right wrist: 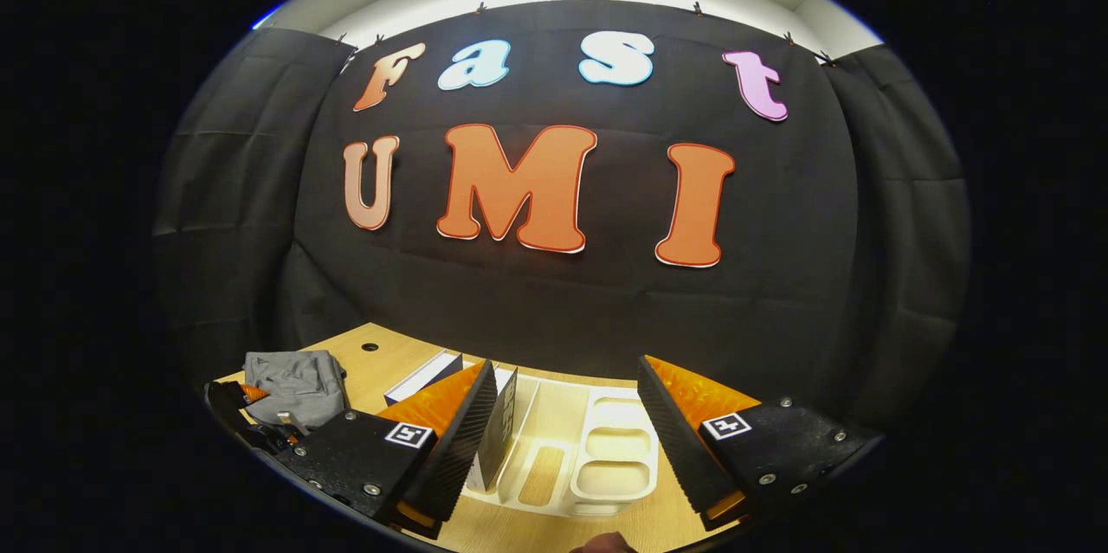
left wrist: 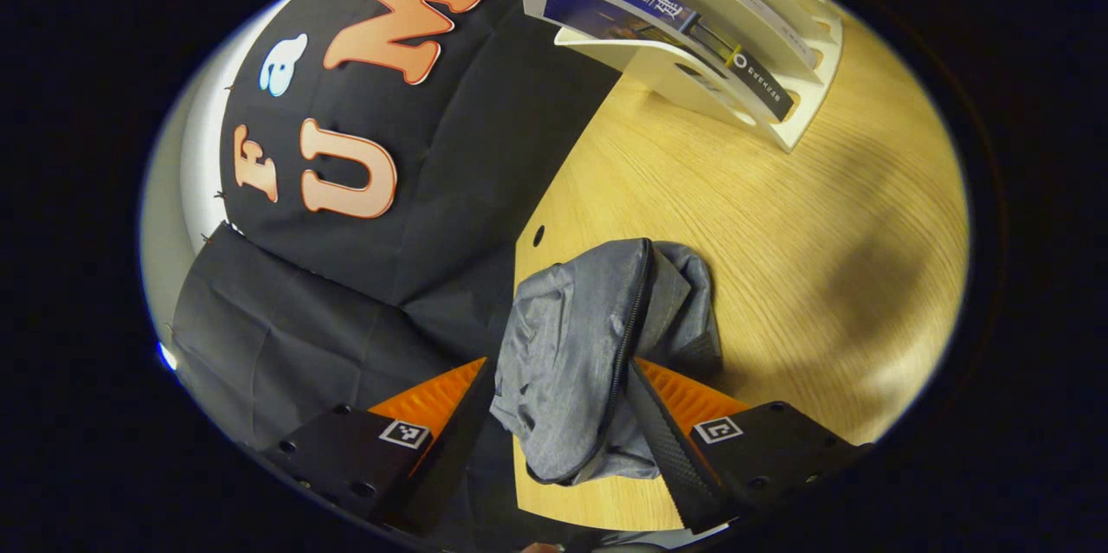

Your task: Open the schoolbag, grab two books from the bookshelf and put them into the schoolbag.

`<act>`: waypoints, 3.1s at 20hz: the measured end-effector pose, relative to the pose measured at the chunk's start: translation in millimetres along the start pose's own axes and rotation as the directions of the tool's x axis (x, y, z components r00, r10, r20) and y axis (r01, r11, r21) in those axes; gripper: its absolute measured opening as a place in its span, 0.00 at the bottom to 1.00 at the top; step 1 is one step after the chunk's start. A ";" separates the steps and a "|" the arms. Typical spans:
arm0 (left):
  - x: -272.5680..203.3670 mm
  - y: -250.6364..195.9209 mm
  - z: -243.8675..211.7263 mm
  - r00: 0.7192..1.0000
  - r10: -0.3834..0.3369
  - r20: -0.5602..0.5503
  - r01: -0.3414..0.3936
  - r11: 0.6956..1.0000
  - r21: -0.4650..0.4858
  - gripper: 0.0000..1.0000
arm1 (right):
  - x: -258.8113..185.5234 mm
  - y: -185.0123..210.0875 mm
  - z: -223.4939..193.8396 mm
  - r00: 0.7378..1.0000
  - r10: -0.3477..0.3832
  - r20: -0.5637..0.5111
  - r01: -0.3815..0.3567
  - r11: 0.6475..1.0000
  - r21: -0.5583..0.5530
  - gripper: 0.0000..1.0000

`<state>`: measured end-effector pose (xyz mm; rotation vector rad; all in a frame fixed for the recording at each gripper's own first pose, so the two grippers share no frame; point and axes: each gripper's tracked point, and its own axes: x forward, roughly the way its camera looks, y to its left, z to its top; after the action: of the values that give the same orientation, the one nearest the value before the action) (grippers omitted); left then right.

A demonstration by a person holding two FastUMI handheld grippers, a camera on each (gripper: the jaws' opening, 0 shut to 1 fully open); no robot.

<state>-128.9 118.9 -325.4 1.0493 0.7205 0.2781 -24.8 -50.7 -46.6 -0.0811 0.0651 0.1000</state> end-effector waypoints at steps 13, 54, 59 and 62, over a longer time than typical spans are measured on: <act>37.9 50.7 -33.0 0.997 0.034 -0.067 -0.040 0.995 -0.088 0.41 | -12.8 -29.7 -3.4 0.999 -0.049 0.007 0.049 0.999 0.008 0.97; 110.6 214.3 9.7 0.564 -0.804 0.189 0.807 0.488 -0.332 0.04 | 93.7 164.8 -38.3 0.674 0.142 -0.725 -0.071 0.989 0.128 0.98; 110.1 213.6 12.8 0.557 -0.811 0.180 0.813 0.487 -0.320 0.04 | 113.4 184.2 -76.1 0.524 0.164 -0.836 -0.089 0.986 0.138 0.98; 111.4 212.8 10.5 0.562 -0.810 0.166 0.804 0.488 -0.340 0.04 | 128.2 191.6 -96.9 0.441 0.197 -0.876 -0.100 0.980 0.170 0.97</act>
<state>-13.5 275.2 -183.9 0.2333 1.0565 -0.4061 77.0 143.6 -166.7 -0.0244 1.1759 0.2274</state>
